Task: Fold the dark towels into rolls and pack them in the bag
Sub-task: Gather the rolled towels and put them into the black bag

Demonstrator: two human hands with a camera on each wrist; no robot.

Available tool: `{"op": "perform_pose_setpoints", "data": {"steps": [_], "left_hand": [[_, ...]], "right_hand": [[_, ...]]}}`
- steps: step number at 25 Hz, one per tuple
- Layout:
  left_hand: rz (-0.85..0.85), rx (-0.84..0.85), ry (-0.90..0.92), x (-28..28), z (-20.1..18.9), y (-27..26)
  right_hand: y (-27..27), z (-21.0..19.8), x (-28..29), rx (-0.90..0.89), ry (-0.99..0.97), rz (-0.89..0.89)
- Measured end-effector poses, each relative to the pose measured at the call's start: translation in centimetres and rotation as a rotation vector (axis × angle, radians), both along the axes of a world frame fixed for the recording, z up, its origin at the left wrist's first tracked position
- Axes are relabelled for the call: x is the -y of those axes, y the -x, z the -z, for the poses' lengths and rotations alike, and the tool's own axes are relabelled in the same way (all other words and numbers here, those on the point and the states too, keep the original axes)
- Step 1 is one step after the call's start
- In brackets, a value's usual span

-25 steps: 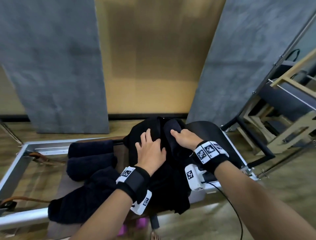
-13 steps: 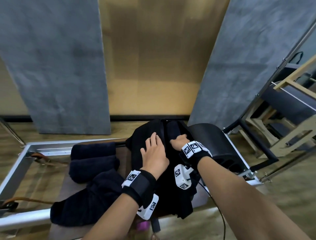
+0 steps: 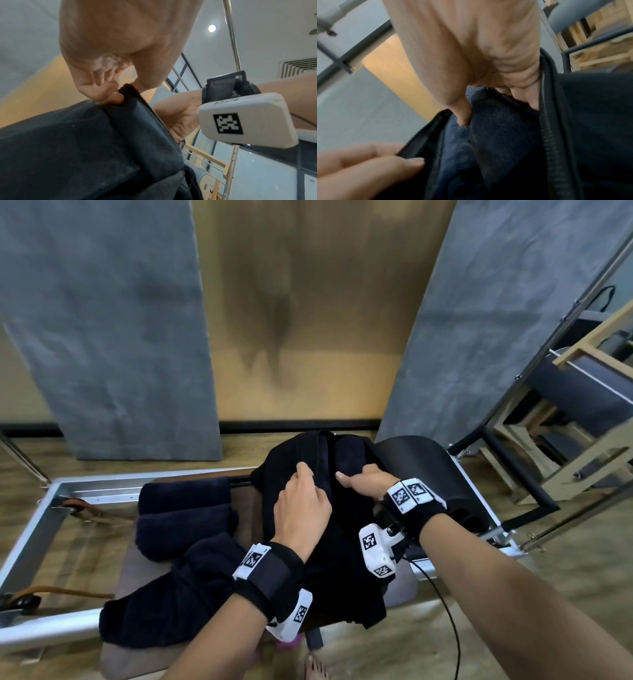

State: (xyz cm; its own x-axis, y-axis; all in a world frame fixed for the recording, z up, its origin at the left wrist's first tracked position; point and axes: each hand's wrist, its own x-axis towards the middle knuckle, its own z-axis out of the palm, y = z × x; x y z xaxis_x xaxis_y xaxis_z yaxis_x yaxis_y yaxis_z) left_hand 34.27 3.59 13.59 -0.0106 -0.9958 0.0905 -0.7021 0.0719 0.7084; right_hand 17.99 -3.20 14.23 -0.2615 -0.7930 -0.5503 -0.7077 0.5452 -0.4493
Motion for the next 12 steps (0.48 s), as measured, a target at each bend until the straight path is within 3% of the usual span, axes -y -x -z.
{"op": "perform_pose_setpoints", "data": {"steps": [3,7,12], "left_hand": [[0.003,-0.098,0.017,-0.3,0.1,-0.4],[-0.044,-0.173,0.026,0.0,-0.1,-0.9],[-0.061,-0.26,-0.01,0.8,-0.6,-1.6]], "right_hand": [[0.3,-0.8,-0.9,0.23,0.042,0.076],[0.6,-1.8,-2.1,0.328,0.018,-0.232],[1.1,-1.9,-2.8,0.439,0.16,-0.412]]}}
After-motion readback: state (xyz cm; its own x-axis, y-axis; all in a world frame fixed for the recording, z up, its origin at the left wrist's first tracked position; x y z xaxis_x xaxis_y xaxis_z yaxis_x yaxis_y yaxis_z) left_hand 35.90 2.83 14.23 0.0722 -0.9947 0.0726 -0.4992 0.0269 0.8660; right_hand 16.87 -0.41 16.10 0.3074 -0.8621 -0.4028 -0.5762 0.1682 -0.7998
